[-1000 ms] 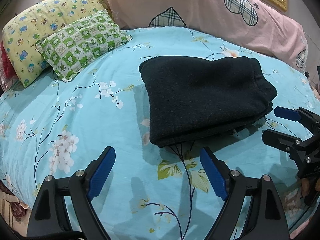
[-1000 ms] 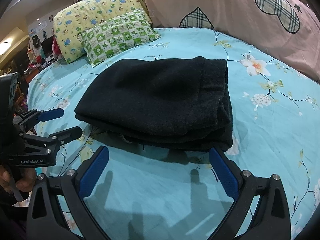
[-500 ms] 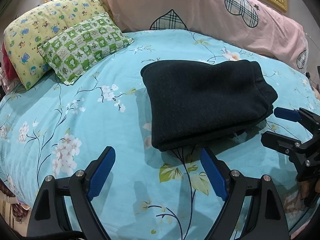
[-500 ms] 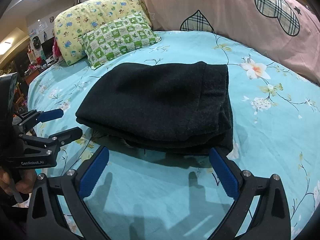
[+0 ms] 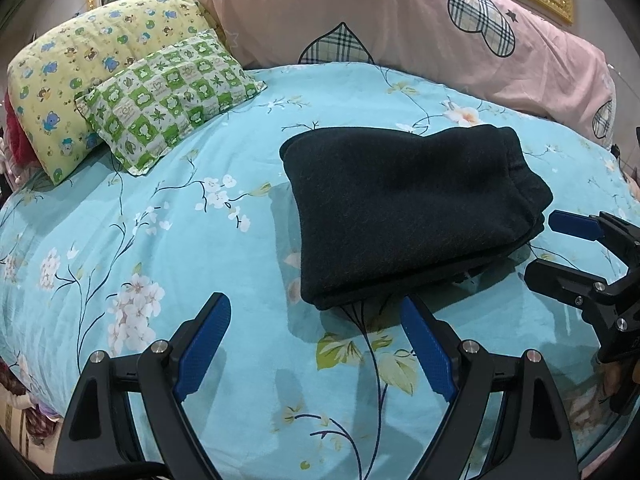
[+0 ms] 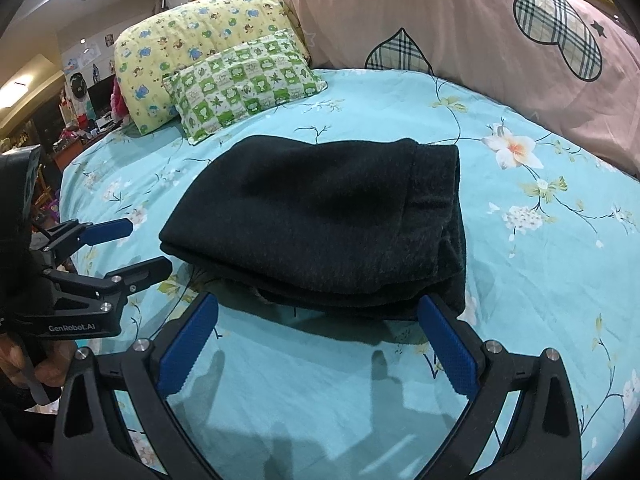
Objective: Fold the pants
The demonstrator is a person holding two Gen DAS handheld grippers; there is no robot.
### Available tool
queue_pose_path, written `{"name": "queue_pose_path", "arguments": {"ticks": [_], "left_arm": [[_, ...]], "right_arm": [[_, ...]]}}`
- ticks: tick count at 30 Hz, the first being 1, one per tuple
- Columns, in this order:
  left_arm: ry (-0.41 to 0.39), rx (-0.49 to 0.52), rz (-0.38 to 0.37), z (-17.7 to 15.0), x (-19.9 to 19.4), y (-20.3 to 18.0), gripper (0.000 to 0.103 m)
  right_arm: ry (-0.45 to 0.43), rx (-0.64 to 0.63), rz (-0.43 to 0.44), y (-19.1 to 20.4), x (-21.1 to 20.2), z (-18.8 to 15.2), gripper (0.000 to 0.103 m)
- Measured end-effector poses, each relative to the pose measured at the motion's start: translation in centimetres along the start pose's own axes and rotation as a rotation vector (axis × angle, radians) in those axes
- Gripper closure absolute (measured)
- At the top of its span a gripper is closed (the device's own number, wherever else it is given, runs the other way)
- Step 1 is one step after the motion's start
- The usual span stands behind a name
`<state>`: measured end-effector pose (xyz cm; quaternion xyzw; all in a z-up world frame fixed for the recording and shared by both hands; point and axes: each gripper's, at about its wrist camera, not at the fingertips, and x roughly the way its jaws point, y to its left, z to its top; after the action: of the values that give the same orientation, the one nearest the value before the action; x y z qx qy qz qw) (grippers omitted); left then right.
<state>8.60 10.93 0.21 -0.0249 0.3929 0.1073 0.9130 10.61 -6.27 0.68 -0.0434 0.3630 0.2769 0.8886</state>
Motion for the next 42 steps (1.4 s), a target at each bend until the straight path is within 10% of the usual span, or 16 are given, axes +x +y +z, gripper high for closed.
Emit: {"name": "queue_pose_path", "arguments": {"ticks": [42], "left_arm": [[-0.009,-0.012,-0.008,2.5,1.9,-0.6,0.016]], "right_arm": [[-0.030,0.058,-0.004,-2.4,-0.5,0.4,0.003]]}}
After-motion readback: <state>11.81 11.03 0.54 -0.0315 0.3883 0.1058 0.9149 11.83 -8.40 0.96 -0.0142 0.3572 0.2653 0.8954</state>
